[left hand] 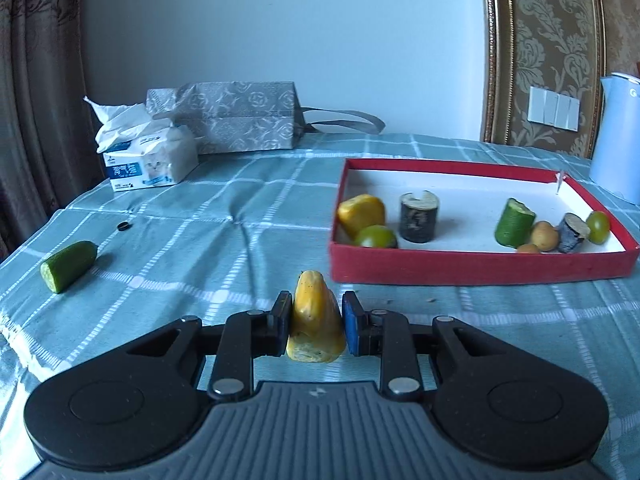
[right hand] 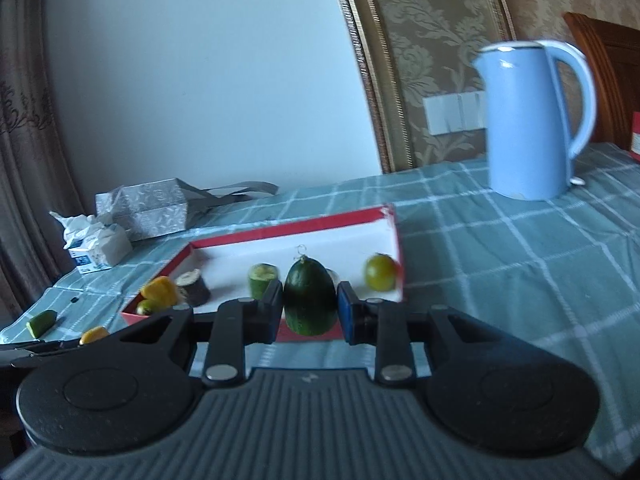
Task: Organize fruits
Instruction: 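Lower the dark green oval fruit into the tray and open the right tool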
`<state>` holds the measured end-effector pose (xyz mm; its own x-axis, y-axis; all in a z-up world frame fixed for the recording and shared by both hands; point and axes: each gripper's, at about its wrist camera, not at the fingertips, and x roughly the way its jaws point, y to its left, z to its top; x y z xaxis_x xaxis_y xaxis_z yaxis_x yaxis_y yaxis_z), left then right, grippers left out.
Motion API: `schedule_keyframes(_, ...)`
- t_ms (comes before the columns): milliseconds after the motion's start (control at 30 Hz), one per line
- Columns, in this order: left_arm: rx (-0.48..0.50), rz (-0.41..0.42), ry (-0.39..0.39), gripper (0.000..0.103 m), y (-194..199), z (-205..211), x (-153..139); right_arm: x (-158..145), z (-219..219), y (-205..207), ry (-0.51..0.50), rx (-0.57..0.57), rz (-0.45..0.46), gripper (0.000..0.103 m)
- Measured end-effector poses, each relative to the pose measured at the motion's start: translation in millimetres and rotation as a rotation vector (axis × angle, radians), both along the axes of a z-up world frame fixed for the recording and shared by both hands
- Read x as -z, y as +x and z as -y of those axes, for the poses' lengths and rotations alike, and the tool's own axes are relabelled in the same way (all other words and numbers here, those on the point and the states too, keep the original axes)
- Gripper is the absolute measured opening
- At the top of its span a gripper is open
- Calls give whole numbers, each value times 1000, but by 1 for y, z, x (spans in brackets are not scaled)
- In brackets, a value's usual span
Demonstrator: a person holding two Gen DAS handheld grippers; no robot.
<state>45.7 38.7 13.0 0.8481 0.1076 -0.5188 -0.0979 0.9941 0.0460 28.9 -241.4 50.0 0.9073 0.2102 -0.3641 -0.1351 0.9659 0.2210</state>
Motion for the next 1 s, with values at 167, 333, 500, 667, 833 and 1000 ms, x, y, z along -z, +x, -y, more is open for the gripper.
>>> schedule_keyframes(167,-5,0,-28,26,5,-19,2,-9,-40,14,-18,-46,6,28)
schedule_keyframes(333,-13,-9,-52,26,11,-31,9,-10,-72,27,-54,-78,2,28)
schedule_keyframes(500,-1,-16,-83,26,12,-34,9,-5,-93,40,-95,-82,-8,28)
schedule_keyframes(667,-2,-16,-92,26,12,-36,10,0,-97,52,-97,-67,-15,28)
schedule_keyframes(833,-3,-16,-93,26,12,-36,9,-1,-102,52,-85,-73,3,28)
schedule_keyframes(1000,-3,-17,-92,26,12,-36,9,-1,-109,52,-88,-84,18,28)
